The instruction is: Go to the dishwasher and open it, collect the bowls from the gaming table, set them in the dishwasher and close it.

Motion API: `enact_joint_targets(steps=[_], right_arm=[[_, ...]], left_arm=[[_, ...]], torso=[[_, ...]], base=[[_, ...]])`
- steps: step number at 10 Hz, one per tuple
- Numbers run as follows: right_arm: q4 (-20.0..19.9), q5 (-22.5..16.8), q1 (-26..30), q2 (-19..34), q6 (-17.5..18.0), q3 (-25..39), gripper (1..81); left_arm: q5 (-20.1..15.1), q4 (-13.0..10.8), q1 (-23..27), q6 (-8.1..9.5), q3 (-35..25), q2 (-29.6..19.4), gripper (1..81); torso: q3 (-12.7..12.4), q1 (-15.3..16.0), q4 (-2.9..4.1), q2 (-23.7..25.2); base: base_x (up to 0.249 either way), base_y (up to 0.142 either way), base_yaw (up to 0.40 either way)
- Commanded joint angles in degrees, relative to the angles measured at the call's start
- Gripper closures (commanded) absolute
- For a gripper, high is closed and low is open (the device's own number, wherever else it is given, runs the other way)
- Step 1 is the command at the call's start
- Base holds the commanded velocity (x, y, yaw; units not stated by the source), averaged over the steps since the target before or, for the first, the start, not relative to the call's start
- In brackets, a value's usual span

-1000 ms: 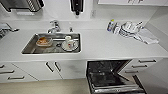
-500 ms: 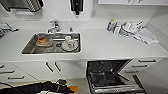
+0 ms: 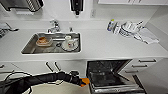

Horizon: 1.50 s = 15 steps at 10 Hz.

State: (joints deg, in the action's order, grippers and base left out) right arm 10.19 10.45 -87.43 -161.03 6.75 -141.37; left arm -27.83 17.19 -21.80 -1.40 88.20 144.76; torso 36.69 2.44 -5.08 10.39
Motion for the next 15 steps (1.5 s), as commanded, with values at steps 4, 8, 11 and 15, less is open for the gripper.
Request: enact_joint_targets(steps=[4, 8, 11, 15], right_arm=[[0.18, -4.56, -0.51, -0.02, 0.01, -0.03, 81.1], [0.36, -4.91, 0.19, -0.9, 0.02, -0.12, 81.1], [0.44, -4.91, 0.28, -0.9, 0.01, -0.21, 81.1], [0.44, -4.91, 0.37, -0.81, 0.01, -0.21, 81.1]], left_arm=[[-5.12, 2.5, 15.33, 2.45, 6.72, 11.51, 81.1], [-5.22, 1.71, 16.21, 4.04, 9.45, 22.57, 81.1], [-5.39, 1.71, 16.56, 4.04, 10.33, 26.98, 81.1], [-5.3, 1.89, 18.06, 4.83, 10.25, 27.69, 1.0]], torso=[[0.06, 0.02, 0.0, 0.0], [0.09, 0.06, 0.0, -0.04], [0.09, 0.06, 0.0, -0.04], [0.09, 0.06, 0.0, -0.04]], base=[[0.0, 0.0, 0.0], [0.0, 0.0, 0.0], [0.0, 0.0, 0.0], [0.0, 0.0, 0.0]])
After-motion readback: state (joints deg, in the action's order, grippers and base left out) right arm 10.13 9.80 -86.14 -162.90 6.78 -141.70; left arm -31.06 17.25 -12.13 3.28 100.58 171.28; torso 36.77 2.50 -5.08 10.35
